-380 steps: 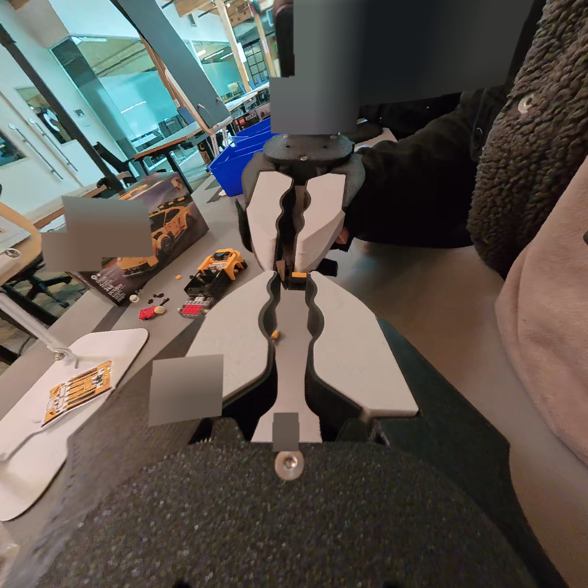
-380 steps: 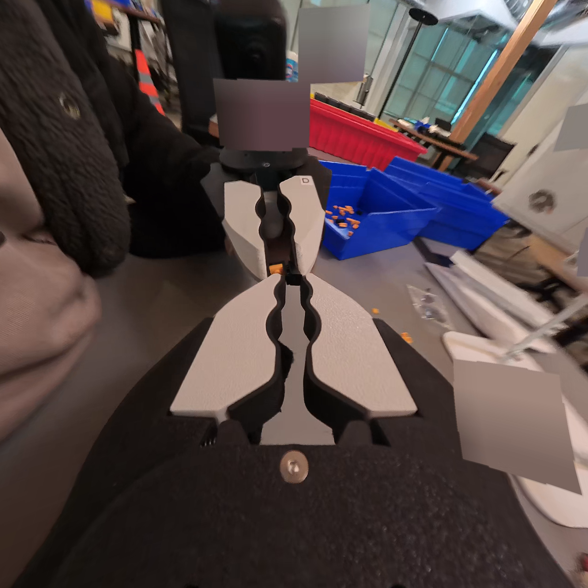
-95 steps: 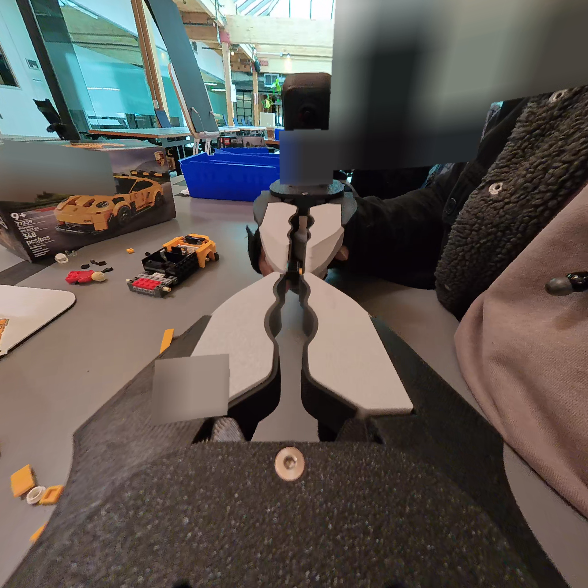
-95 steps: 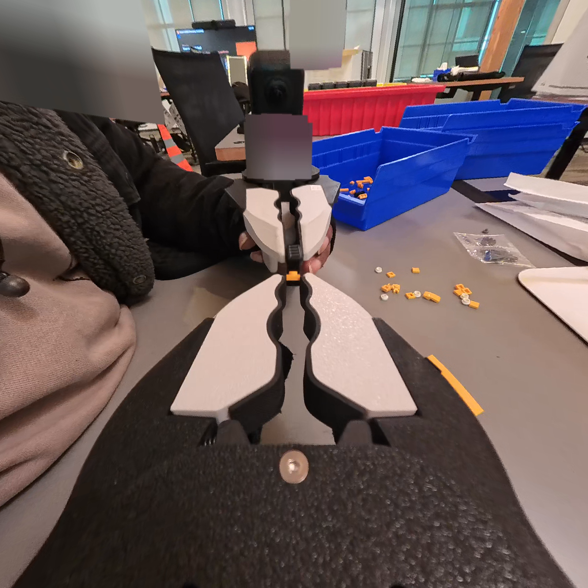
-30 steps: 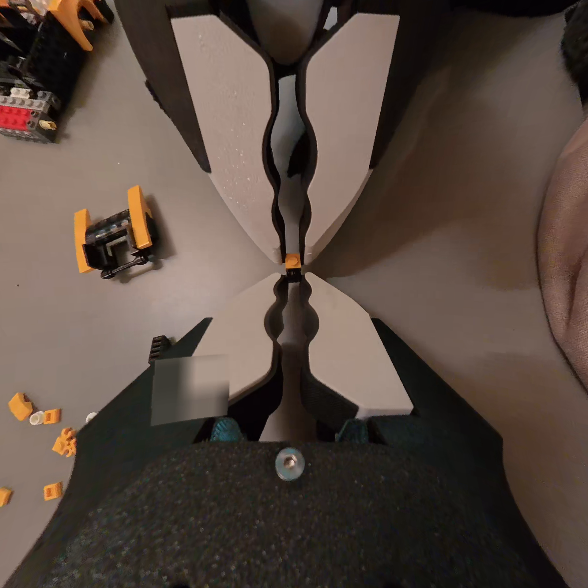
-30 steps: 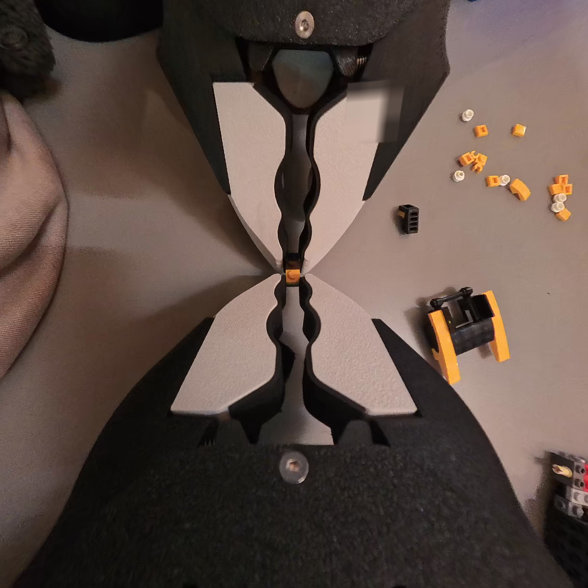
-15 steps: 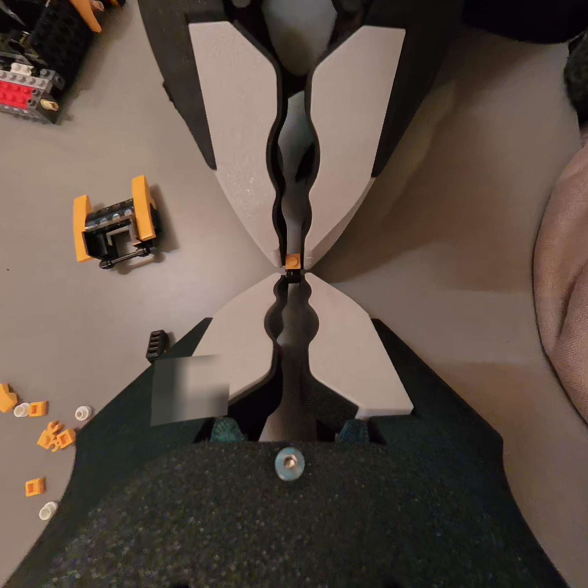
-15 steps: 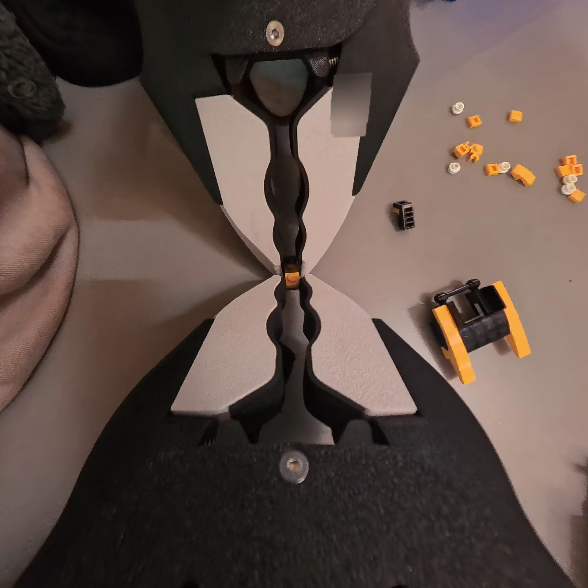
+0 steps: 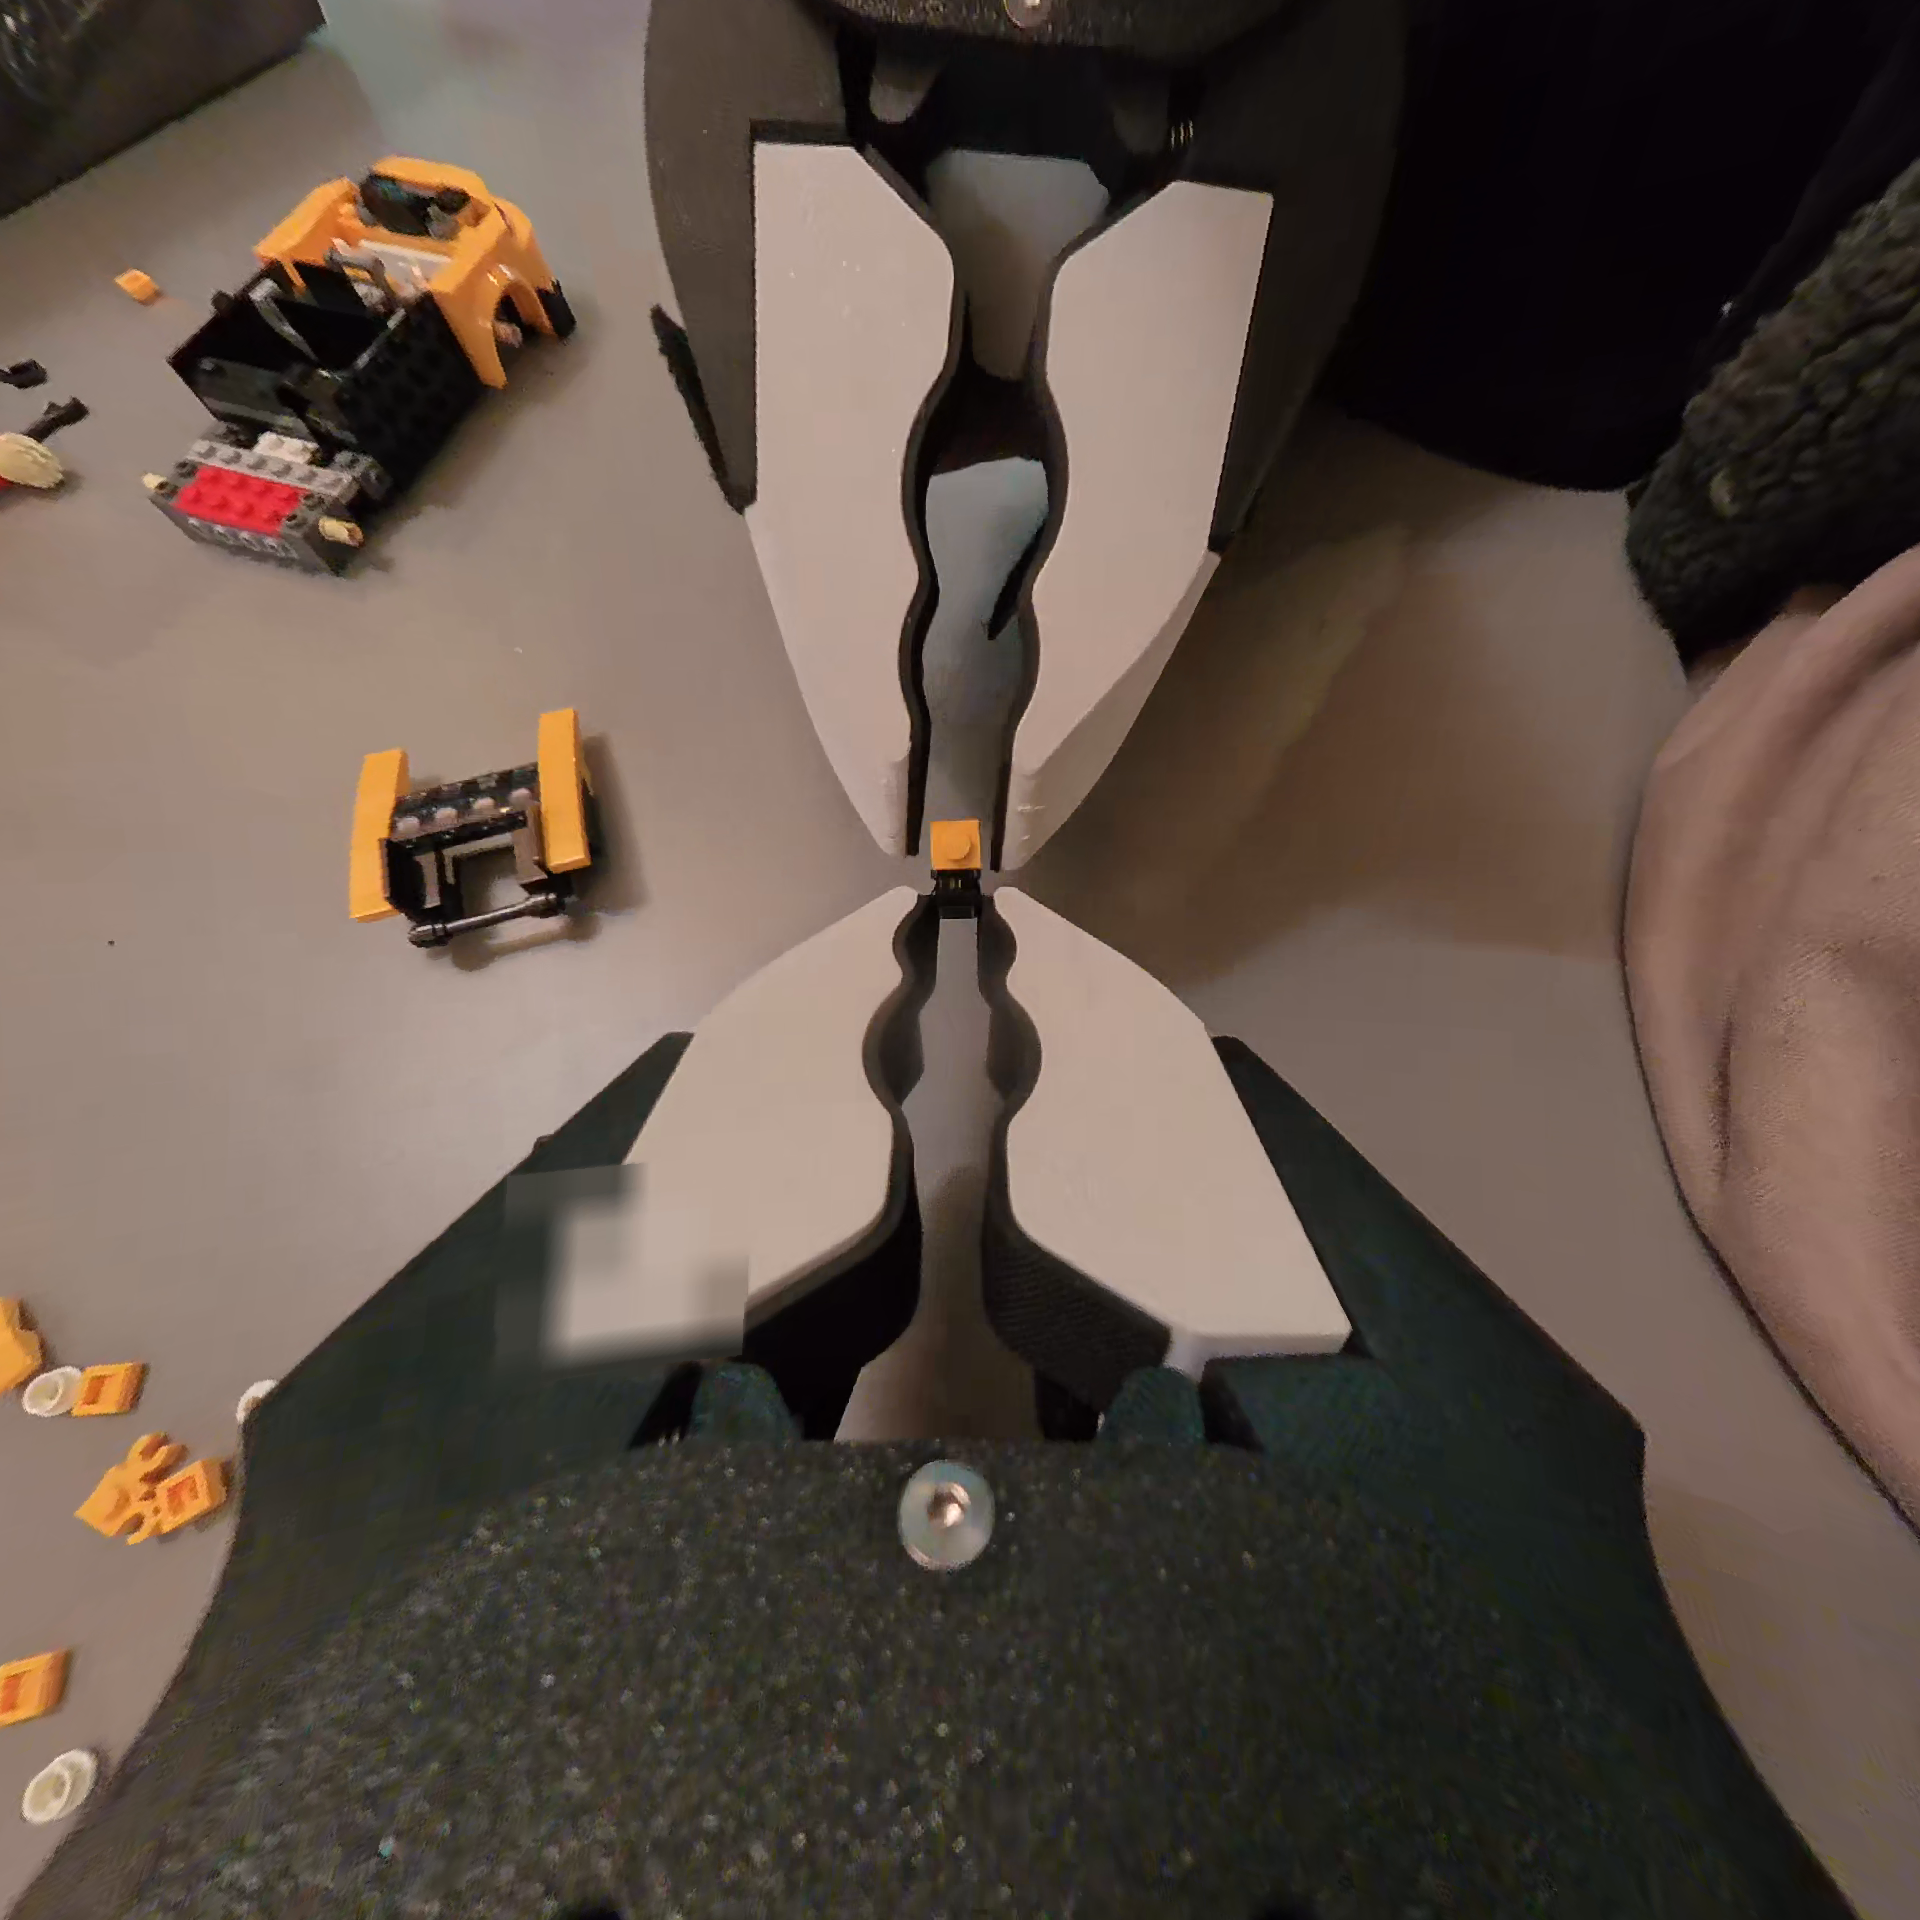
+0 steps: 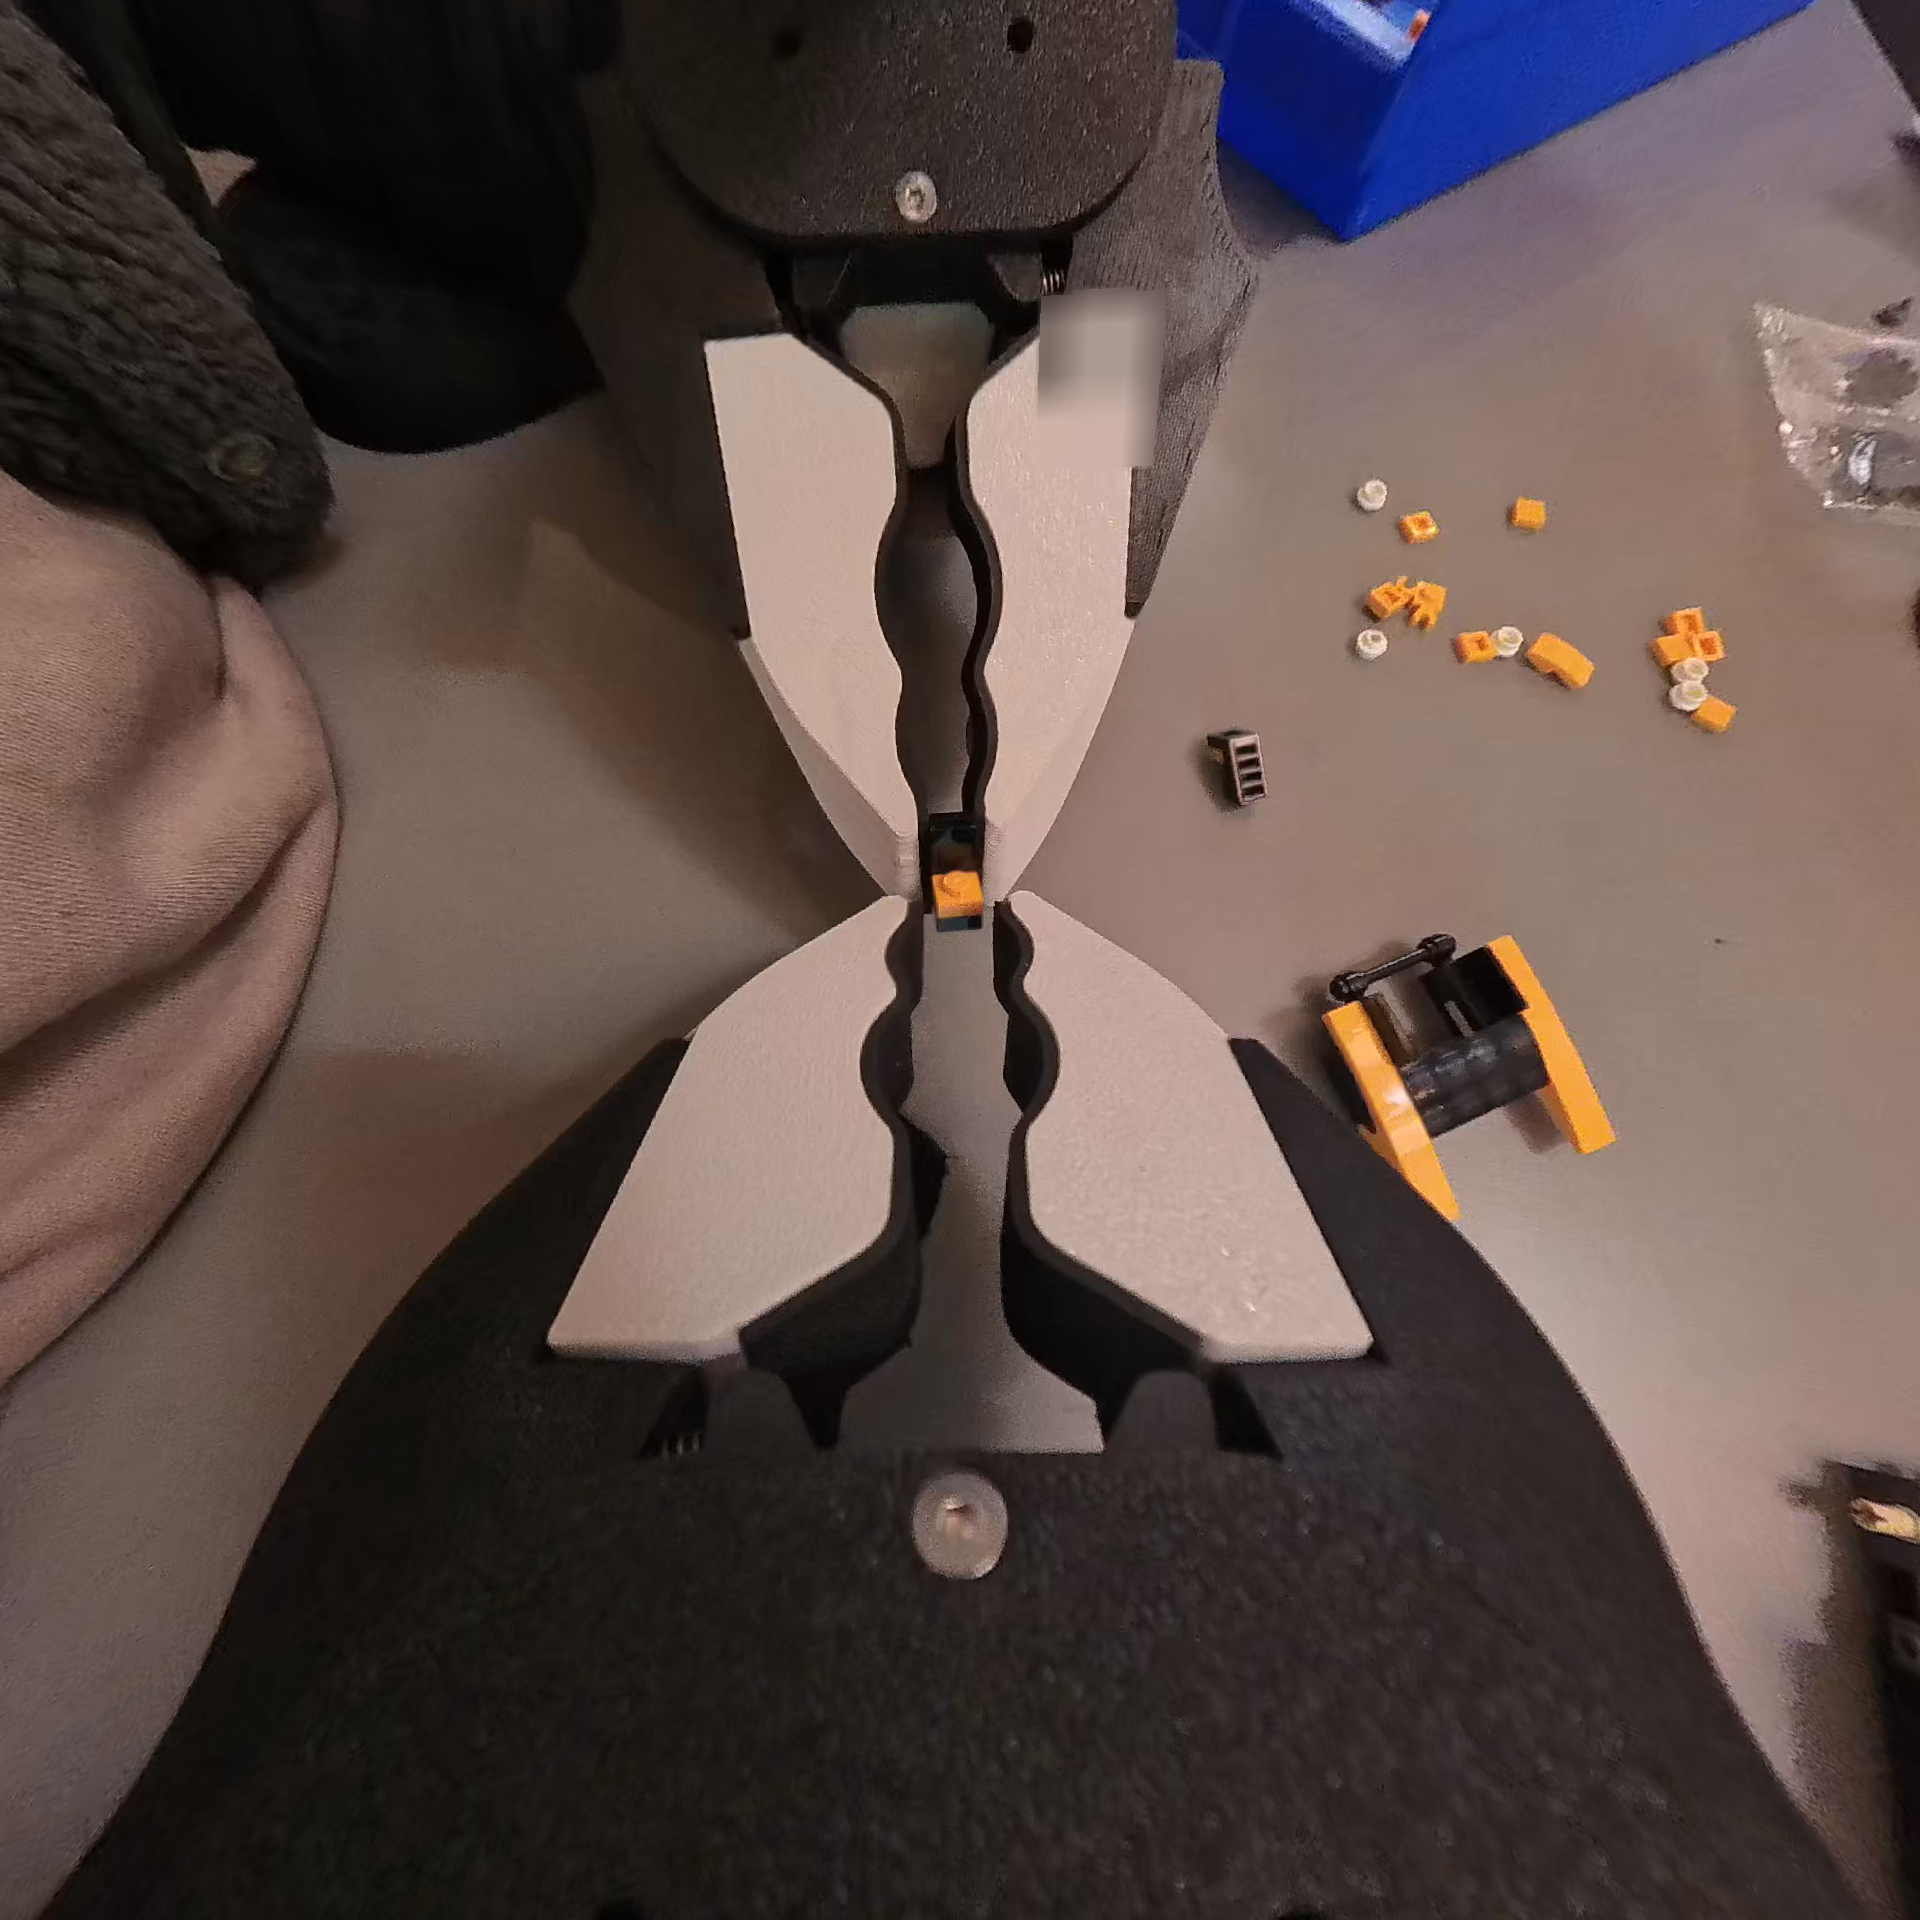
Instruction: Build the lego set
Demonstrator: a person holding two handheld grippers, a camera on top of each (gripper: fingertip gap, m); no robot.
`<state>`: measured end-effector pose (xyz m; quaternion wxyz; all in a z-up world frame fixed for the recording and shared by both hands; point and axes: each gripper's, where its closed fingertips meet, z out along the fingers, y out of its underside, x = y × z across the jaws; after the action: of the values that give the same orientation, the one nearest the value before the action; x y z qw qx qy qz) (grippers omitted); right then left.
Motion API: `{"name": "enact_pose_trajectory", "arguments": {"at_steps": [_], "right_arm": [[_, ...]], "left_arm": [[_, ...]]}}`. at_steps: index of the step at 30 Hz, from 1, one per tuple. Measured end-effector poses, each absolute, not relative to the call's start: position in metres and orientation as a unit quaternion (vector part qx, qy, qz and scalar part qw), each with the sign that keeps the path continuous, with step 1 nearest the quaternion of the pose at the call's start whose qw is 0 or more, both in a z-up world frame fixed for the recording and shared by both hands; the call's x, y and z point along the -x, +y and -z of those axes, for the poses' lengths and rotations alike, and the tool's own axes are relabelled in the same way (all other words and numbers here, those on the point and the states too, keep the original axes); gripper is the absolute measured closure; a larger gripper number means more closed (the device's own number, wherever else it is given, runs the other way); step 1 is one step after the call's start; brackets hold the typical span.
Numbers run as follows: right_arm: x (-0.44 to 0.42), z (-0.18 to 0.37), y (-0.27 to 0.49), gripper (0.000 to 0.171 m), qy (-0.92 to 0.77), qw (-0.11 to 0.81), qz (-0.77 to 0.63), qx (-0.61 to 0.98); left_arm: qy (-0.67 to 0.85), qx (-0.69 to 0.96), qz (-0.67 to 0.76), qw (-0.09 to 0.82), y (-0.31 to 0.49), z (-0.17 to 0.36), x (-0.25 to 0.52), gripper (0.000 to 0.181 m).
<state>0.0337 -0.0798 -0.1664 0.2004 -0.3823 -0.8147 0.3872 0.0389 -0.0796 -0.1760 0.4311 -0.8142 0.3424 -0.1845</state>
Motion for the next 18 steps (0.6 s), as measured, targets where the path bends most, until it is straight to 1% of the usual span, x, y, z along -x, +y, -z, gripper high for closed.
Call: {"name": "enact_pose_trajectory", "arguments": {"at_steps": [4,8,12,18], "right_arm": [[-0.033,0.150,-0.078,0.156,-0.800,0.223,-0.417,0.371],[-0.033,0.122,-0.074,0.153,-0.780,0.301,-0.446,0.321],[-0.028,0.102,-0.069,0.149,-0.770,0.407,-0.409,0.271],[-0.022,0.087,-0.081,0.143,-0.762,0.502,-0.351,0.209]], "left_arm": [[0.320,0.802,0.222,0.453,-0.078,0.167,-0.040,0.174],[0.248,0.772,0.343,0.475,-0.079,0.142,-0.037,0.174],[0.185,0.717,0.470,0.480,-0.083,0.115,-0.036,0.174],[0.125,0.647,0.582,0.476,-0.087,0.088,-0.037,0.174]]}}
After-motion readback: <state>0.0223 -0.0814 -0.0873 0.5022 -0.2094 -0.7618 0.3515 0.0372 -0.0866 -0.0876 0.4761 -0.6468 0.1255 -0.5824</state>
